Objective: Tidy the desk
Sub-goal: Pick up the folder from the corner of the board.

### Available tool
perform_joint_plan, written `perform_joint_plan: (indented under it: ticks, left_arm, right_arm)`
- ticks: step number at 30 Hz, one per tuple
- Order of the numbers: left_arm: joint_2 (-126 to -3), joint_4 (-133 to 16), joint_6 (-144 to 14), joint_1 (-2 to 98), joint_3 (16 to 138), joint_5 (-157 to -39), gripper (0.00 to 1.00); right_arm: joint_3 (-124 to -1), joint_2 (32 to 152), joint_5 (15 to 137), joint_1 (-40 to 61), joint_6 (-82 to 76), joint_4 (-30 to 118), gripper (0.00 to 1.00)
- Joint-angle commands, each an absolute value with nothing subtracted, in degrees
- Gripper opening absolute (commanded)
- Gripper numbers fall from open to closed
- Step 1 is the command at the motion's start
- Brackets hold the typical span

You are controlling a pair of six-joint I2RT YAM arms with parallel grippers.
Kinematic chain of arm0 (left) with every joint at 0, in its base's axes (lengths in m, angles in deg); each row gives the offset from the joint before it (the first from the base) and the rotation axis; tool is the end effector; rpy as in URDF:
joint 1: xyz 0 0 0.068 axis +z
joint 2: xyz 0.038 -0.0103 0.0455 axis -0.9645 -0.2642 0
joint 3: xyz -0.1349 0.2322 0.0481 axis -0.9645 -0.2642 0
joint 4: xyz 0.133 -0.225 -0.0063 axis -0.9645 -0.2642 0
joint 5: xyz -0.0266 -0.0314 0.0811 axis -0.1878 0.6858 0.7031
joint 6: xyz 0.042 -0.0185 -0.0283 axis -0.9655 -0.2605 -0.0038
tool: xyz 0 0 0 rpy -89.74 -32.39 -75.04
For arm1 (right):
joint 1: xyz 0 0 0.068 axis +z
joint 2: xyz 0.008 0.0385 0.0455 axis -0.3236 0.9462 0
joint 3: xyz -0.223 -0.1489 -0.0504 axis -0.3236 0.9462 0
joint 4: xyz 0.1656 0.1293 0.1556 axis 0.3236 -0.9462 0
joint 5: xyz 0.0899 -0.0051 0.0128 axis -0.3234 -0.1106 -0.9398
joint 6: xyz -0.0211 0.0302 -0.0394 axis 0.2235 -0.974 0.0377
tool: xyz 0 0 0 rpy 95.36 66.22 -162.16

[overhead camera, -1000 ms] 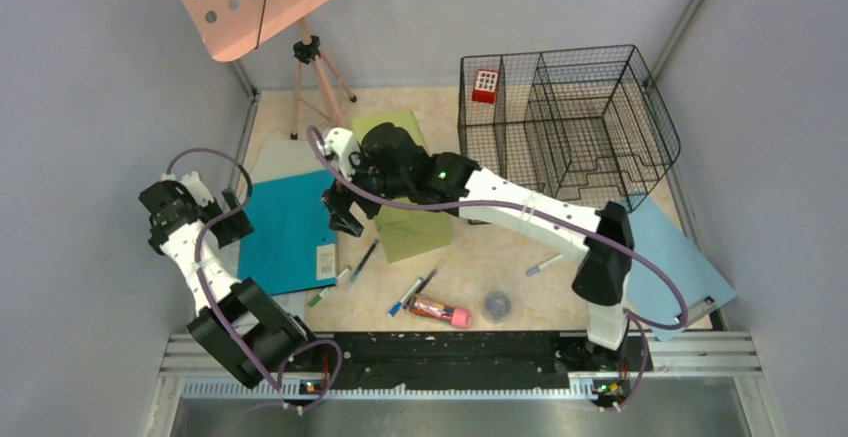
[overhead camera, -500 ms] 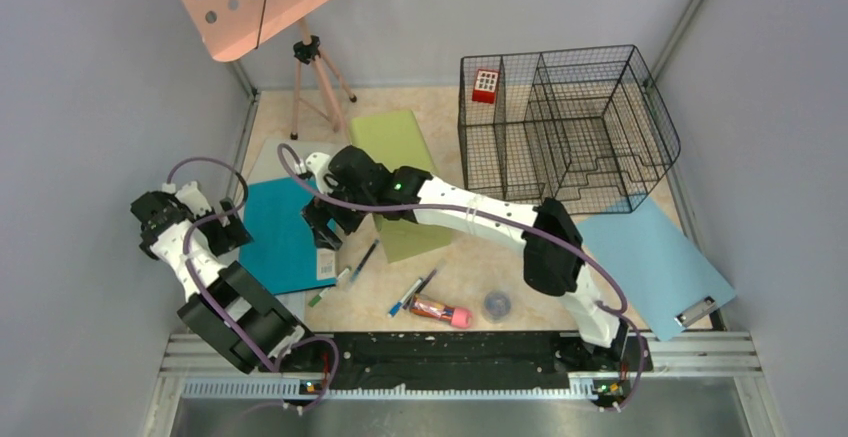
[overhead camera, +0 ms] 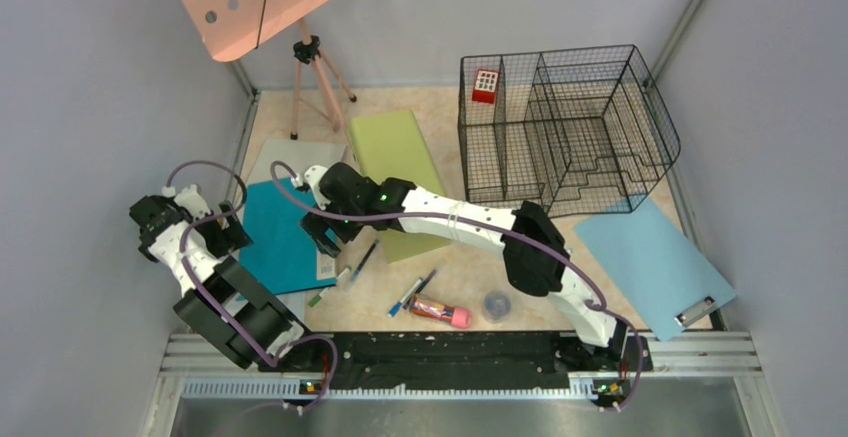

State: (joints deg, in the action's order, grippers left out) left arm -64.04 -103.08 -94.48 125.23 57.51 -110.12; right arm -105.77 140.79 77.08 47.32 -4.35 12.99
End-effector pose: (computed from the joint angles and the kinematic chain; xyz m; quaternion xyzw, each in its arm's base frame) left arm 0.1659 0.1820 0.2363 -0.2358 0.9309 -0.0210 0.2782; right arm 0.2070 0.4794 0.2567 -0.4629 0.7862 0.2872 0.2917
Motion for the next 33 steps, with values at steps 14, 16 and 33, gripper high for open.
perform_joint_plan:
  ticks: [14, 16, 33]
  left_arm:
    - [-64.34, -100.43, -98.58, 125.69, 55.83, -113.73, 0.95]
    - [-65.08, -100.42, -98.91, 125.59, 55.73, -114.07, 0.95]
    - [-71.29, -99.36, -100.77, 124.55, 55.46, -117.62, 0.99]
  right_arm:
    - [-95.85, 135.43, 86.94, 42.01, -1.06, 15.12, 0.85]
    - [-95.14, 135.07, 87.32, 41.19, -0.81, 15.27, 0.85]
    - [-104.08, 143.65, 71.39, 39.55, -10.14, 16.78, 0.91]
